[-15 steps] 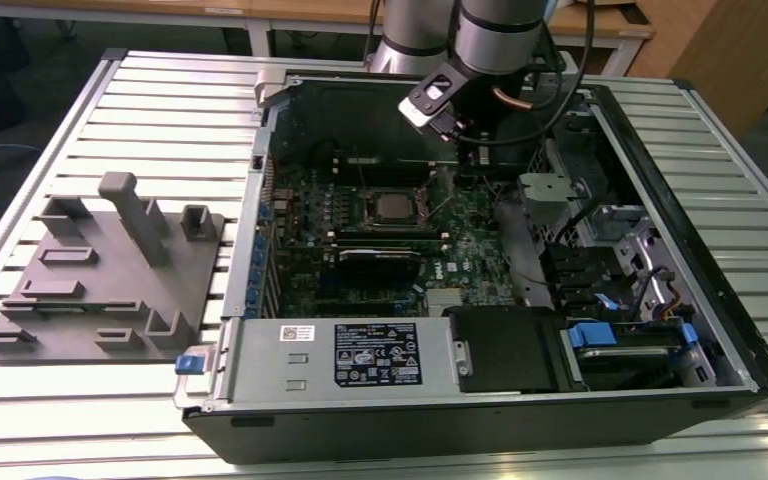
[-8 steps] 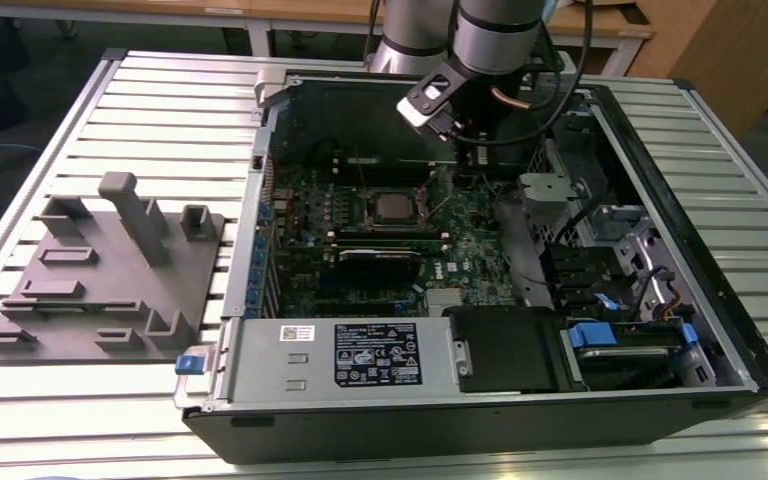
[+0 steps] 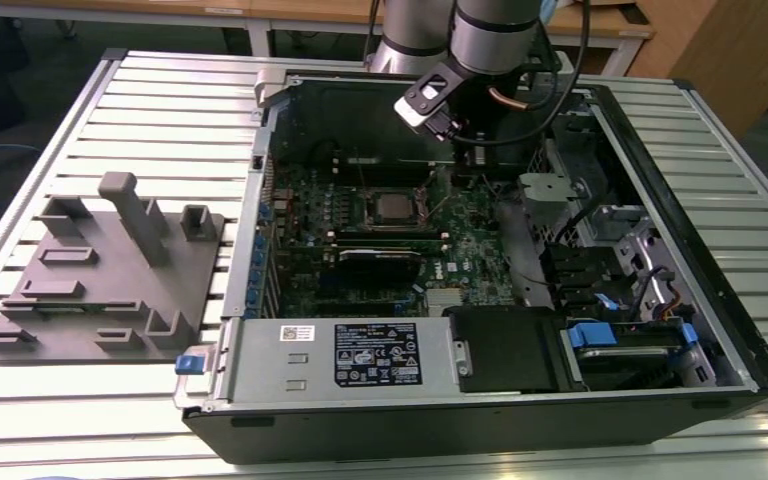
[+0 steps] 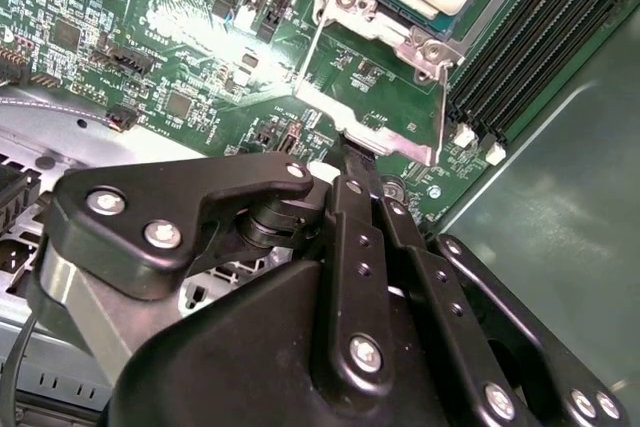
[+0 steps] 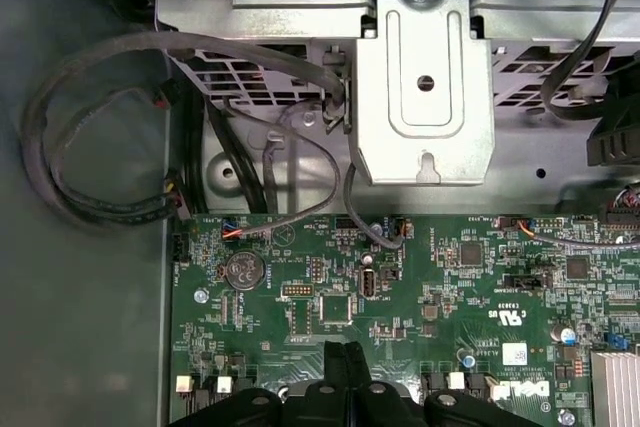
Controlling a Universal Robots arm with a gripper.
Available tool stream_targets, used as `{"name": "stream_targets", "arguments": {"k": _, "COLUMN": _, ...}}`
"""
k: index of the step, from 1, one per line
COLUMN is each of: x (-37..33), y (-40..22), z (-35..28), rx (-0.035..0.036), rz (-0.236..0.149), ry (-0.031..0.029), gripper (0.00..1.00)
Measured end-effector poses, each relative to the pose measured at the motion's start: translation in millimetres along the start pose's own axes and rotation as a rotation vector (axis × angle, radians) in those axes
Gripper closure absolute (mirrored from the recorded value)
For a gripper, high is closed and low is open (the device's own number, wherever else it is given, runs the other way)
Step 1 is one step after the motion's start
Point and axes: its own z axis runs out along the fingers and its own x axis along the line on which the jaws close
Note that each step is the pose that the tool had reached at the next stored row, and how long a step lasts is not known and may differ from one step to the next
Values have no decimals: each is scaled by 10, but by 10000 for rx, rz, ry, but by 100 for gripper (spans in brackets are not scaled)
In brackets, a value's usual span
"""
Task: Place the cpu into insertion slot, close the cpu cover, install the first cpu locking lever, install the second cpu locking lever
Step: 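Close the cpu cover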
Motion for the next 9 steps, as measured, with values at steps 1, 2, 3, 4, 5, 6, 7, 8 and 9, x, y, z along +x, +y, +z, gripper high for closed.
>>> {"name": "stream_targets", "arguments": {"k": 1, "x": 0, "y": -4, "z": 0, "rx": -1, "rz": 0, "ry": -1, "gripper": 90}}
{"name": "stream_targets", "arguments": {"k": 2, "x": 0, "y": -7, "z": -1, "rx": -2, "rz": 0, "ry": -1, "gripper": 90}}
{"name": "stream_targets", "arguments": {"k": 3, "x": 0, "y": -11, "z": -1, "rx": -2, "rz": 0, "ry": 0, "gripper": 90}}
{"name": "stream_targets", "arguments": {"k": 4, "x": 0, "y": -14, "z": -1, "rx": -2, "rz": 0, "ry": -1, "gripper": 90}}
{"name": "stream_targets", "arguments": {"k": 5, "x": 0, "y": -18, "z": -1, "rx": -3, "rz": 0, "ry": 0, "gripper": 90}}
{"name": "stream_targets", "arguments": {"k": 6, "x": 0, "y": -21, "z": -1, "rx": -5, "rz": 0, "ry": 0, "gripper": 90}}
{"name": "stream_targets", "arguments": {"k": 7, "x": 0, "y": -25, "z": -2, "rx": -5, "rz": 0, "ry": 0, "gripper": 90}}
{"name": "stream_targets", "arguments": {"k": 8, "x": -1, "y": -29, "z": -2, "rx": -6, "rz": 0, "ry": 0, "gripper": 90}}
{"name": "stream_targets", "arguments": {"k": 9, "x": -1, "y": -33, "z": -2, "rx": -7, "rz": 0, "ry": -1, "gripper": 90}}
